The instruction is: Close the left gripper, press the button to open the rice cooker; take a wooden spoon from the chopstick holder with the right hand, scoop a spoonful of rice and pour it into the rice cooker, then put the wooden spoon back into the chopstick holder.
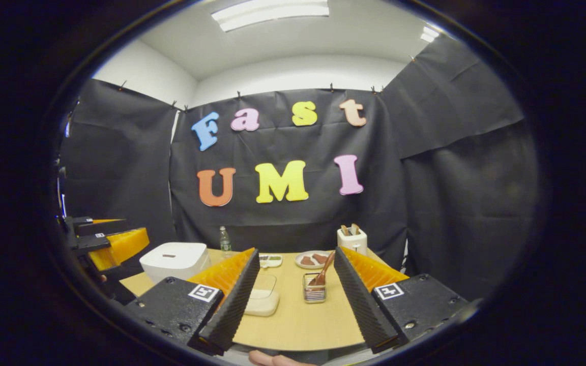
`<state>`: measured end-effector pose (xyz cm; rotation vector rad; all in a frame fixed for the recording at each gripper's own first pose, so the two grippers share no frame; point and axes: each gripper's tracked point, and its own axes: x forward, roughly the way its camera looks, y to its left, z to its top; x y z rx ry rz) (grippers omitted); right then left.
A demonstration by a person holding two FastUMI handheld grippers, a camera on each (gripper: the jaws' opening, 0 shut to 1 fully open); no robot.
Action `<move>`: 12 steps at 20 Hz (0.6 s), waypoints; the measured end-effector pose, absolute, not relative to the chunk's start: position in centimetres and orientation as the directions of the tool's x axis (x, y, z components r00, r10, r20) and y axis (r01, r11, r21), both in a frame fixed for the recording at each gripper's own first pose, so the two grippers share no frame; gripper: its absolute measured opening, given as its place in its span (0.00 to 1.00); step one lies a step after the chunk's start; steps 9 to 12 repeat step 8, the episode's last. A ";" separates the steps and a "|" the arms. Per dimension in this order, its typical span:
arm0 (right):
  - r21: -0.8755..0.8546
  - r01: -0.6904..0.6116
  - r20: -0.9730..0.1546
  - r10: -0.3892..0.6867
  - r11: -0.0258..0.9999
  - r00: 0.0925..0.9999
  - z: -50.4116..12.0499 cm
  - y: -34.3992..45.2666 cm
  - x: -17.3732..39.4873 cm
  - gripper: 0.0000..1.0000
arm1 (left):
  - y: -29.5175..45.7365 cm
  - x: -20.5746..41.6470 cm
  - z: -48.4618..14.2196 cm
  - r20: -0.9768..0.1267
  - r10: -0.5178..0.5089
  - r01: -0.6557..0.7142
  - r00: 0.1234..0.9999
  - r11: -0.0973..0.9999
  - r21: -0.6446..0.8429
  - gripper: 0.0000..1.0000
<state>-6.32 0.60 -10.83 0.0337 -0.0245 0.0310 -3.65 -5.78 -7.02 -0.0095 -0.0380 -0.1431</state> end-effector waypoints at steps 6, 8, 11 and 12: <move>0.023 -0.032 0.035 0.031 0.999 0.999 -10.6 0.8 -6.6 0.92 | -4.3 -4.0 -7.0 0.043 -0.114 0.115 0.993 0.993 -0.034 0.95; 0.020 -0.029 0.036 0.029 0.999 0.999 -10.5 0.9 -6.6 0.91 | -3.7 -4.1 -6.8 0.049 -0.099 0.101 0.994 0.994 -0.035 0.95; 0.020 -0.029 0.036 0.029 0.999 0.999 -10.5 0.9 -6.6 0.91 | -3.7 -4.1 -6.8 0.049 -0.099 0.101 0.994 0.994 -0.035 0.95; 0.020 -0.029 0.036 0.029 0.999 0.999 -10.5 0.9 -6.6 0.91 | -3.7 -4.1 -6.8 0.049 -0.099 0.101 0.994 0.994 -0.035 0.95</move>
